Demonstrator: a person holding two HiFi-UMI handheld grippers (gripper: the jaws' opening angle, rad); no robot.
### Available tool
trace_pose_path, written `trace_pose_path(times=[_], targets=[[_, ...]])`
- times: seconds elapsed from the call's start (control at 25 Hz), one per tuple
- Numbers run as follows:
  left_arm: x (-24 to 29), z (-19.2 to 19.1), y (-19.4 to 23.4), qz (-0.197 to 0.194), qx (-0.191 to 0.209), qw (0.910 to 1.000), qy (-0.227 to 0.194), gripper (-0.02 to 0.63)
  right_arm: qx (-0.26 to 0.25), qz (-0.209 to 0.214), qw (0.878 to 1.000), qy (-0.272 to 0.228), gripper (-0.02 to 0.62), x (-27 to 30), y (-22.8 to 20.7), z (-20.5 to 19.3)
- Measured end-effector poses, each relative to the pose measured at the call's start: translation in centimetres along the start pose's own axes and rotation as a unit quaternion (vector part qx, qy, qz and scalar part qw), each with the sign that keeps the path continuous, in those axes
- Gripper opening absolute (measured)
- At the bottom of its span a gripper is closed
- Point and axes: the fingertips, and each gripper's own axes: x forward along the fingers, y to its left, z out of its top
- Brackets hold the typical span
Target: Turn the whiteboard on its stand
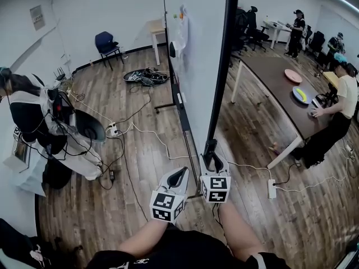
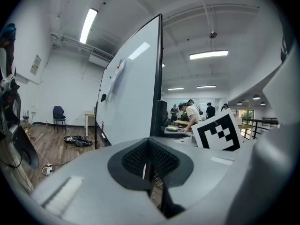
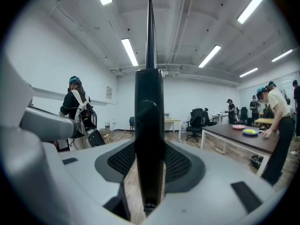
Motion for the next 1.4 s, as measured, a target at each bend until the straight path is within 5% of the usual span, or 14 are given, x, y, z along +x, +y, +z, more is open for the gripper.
trace_pose_path(times=[0.48, 1.4], targets=[[-2.8, -1.7, -5.6, 0.016, -0.017, 0.9997, 0.002, 0.009, -0.004, 0.007, 1.000, -0.001, 0.189, -6.3, -1.4, -1.0], [-7.1, -3.0, -10.2, -0.034, 0.001, 0.9994, 0.001, 0.009, 0.001, -0.027, 1.000, 0.001, 0.179, -15.1, -3.8, -3.4]])
